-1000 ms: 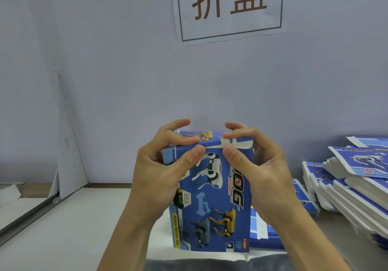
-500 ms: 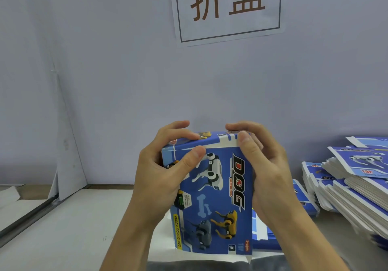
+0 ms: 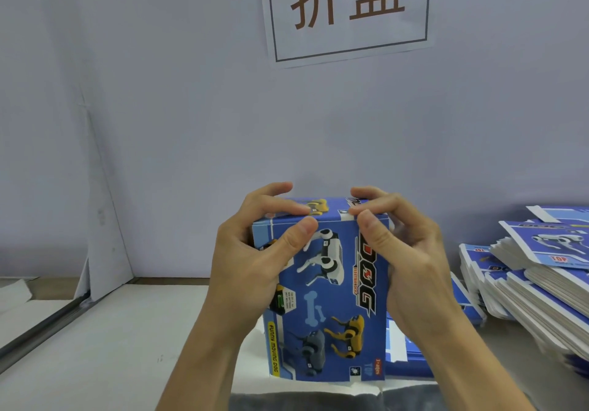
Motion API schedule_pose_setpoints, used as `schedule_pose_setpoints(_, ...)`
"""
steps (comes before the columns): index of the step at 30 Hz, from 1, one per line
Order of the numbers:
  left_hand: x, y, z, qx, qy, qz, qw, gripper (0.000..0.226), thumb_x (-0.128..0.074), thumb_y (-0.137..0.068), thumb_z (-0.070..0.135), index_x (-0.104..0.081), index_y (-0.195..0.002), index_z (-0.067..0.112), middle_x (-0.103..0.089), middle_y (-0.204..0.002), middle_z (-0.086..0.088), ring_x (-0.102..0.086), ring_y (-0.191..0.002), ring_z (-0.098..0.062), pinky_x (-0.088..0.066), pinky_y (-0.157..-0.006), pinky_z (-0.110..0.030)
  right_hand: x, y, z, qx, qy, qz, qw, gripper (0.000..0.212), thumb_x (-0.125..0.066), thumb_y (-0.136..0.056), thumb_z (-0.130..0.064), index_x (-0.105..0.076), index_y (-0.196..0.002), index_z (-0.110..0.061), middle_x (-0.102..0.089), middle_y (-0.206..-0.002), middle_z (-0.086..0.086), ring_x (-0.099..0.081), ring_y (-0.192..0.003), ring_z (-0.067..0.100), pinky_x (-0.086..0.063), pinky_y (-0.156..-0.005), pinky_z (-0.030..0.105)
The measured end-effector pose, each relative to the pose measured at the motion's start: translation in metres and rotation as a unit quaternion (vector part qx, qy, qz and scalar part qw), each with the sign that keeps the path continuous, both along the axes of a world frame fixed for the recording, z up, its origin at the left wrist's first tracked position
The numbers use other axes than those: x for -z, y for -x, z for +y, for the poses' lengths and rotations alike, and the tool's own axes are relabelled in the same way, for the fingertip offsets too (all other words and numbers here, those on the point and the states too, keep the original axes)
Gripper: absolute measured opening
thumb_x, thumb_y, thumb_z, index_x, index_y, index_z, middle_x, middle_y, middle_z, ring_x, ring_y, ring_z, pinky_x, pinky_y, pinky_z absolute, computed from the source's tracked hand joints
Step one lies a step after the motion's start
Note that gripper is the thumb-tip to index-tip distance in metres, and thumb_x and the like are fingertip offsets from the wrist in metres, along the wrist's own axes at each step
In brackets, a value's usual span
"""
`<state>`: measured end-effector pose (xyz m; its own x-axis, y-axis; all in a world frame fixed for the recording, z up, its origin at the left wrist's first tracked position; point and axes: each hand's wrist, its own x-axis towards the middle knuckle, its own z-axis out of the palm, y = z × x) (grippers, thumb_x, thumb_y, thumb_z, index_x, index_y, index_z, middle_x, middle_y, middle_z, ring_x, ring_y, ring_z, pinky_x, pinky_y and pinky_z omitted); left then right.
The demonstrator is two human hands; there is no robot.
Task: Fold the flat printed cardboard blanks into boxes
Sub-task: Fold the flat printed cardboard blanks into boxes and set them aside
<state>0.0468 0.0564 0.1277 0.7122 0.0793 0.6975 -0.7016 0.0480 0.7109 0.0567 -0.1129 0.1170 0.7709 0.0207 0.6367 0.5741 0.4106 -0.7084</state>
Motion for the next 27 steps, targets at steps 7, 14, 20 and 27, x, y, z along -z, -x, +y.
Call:
schedule_pose_setpoints(7,0.001,-0.009,0.006,-0.117,0.131,-0.030,0.984,0.021,-0.078,-0.065,0.048,-0.076,-0.081,0.035,-0.074,-0.093,0.007,-0.073,-0.080,-0.013,-0.060,-0.062,-0.028,-0.001,0.002,0.013,0.268,0.066,-0.076,0.958,0.016,-0.067,-0.083,-0.036,-0.065,-0.098,-0.038,-0.066,-0.106,-0.014,-0.060,-0.109,0.006,-0.047,-0.092,0.031)
schedule_pose_setpoints(14,0.012,-0.024,0.026,-0.229,0.467,0.089,0.849,0.028,-0.074,-0.084,0.055,-0.064,-0.098,0.033,-0.075,-0.084,0.012,-0.076,-0.078,-0.013,-0.062,-0.075,-0.053,-0.009,0.013,0.029,0.074,0.382,0.082,0.918,0.058,-0.052,-0.093,-0.058,-0.074,-0.078,-0.006,-0.072,-0.067,0.006,-0.064,-0.047,0.016,-0.054,-0.051,0.028)
schedule_pose_setpoints(20,0.024,-0.029,-0.006,-0.027,0.426,0.239,0.872,0.055,-0.069,-0.078,0.053,-0.065,-0.116,0.013,-0.074,-0.107,-0.013,-0.072,-0.096,-0.031,-0.061,-0.074,-0.052,0.002,0.005,0.040,-0.002,0.173,0.270,0.947,0.116,-0.065,-0.049,-0.084,-0.021,-0.151,-0.049,-0.053,-0.141,-0.014,-0.062,-0.106,0.014,-0.060,-0.081,0.046)
schedule_pose_setpoints(27,0.036,-0.026,-0.021,0.067,0.087,0.351,0.930,0.104,-0.090,-0.051,0.060,-0.047,-0.141,0.031,-0.068,-0.117,0.001,-0.062,-0.112,-0.016,-0.051,-0.087,-0.046,0.008,-0.019,-0.017,0.146,-0.072,0.195,0.967,0.092,-0.080,-0.066,-0.040,-0.033,-0.145,-0.044,-0.075,-0.104,-0.001,-0.074,-0.095,0.020,-0.061,-0.069,0.036)
